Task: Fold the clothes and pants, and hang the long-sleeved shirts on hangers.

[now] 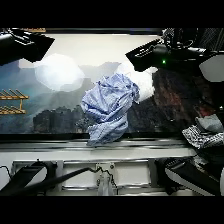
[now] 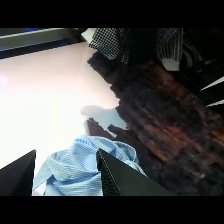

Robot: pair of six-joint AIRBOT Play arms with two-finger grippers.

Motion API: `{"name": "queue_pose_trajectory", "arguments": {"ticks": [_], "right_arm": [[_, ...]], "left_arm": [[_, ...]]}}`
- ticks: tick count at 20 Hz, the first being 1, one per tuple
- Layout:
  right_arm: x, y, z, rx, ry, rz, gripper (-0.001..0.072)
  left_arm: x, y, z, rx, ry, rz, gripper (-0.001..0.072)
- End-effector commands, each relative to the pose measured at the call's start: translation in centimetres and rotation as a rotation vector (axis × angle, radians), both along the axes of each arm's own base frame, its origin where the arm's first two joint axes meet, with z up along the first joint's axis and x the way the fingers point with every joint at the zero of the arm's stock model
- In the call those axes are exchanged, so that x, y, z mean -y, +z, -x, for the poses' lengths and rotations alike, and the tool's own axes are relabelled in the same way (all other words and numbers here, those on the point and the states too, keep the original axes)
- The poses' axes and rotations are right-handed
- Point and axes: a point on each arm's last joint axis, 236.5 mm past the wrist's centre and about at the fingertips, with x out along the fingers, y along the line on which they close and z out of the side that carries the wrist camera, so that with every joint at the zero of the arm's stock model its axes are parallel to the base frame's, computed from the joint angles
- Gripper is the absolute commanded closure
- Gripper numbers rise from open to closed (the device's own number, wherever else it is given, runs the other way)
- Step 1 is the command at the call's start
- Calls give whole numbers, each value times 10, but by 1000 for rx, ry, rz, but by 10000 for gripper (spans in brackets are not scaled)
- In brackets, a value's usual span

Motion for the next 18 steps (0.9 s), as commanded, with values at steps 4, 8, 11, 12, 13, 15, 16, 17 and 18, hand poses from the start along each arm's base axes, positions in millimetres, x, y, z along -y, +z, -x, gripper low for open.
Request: {"name": "queue_pose_trajectory", "arguments": {"ticks": [4,8,11,12,13,15,16,17,18], "right_arm": [[-1,0,0,-1,1,0,287],[-1,0,0,-1,1,0,287],[-1,0,0,-1,1,0,287],[-1,0,0,-1,1,0,287],[-1,0,0,-1,1,0,287],[-1,0,0,-1,1,0,287],[-1,0,0,-1,1,0,287],[-1,0,0,-1,1,0,287],[-1,0,0,-1,1,0,287]], "left_arm": [[0,1,0,2,0,0,281],[0,1,0,2,0,0,282],[0,1,0,4,2,1,282],[0,1,0,4,1,1,282],[0,1,0,3,1,0,282],[0,1,0,3,1,1,282],[1,0,1,-3,-4,-2,282],[2,-3,4,-14,-15,-7,282],[3,-4,4,-18,-18,-7,282]]}}
